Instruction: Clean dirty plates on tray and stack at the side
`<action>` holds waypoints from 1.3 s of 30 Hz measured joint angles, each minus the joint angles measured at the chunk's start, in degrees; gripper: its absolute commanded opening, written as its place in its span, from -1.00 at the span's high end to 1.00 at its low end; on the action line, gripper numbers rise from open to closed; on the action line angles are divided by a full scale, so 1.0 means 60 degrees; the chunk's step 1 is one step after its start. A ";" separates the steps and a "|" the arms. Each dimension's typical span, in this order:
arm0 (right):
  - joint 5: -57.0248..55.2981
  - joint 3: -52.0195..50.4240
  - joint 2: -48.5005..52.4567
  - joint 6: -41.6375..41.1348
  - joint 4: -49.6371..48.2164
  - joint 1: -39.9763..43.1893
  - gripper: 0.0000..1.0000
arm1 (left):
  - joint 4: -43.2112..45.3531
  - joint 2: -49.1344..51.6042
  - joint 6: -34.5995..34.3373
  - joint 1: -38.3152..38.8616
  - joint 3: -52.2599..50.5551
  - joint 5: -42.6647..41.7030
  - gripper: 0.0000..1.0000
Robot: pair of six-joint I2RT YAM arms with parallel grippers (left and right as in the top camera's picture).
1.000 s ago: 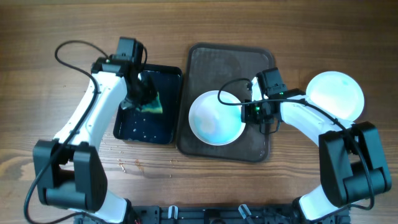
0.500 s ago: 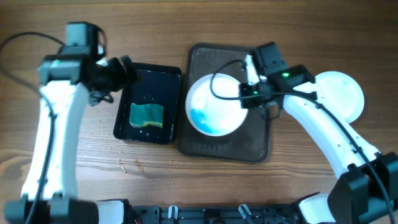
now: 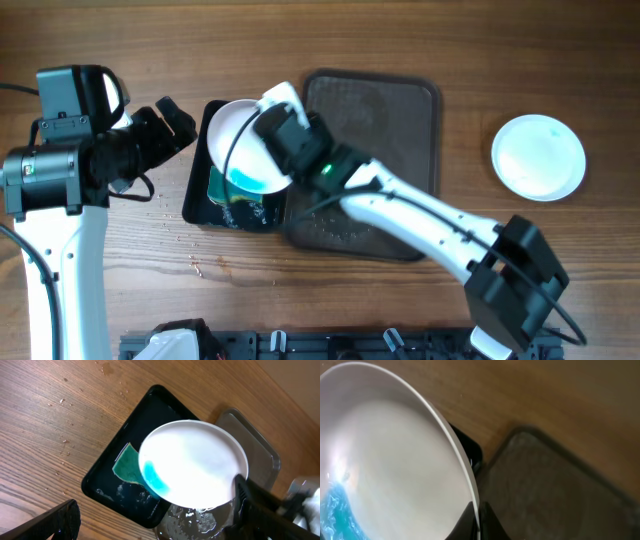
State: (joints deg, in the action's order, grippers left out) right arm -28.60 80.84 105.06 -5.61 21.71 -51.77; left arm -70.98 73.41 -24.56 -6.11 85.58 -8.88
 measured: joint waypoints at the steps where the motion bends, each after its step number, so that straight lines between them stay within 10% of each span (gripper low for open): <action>1: -0.0521 0.0000 0.0000 0.0306 -0.0208 -0.0248 0.91 | 0.0000 0.0000 0.0004 0.0000 0.0000 0.0000 -1.00; 14: -0.5187 0.0000 -0.0098 0.4929 -0.3650 -0.1053 0.92 | -0.0004 0.0000 0.0004 0.0000 0.0000 -0.0004 -1.00; 39: -0.5515 0.0000 -0.0117 0.6084 -0.4444 -0.1005 0.91 | -0.0004 0.0000 0.0000 0.0000 0.0000 -0.0004 -1.00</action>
State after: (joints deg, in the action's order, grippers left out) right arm -61.69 80.84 104.36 30.89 -4.95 -57.80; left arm -71.00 73.41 -24.56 -6.11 85.58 -8.91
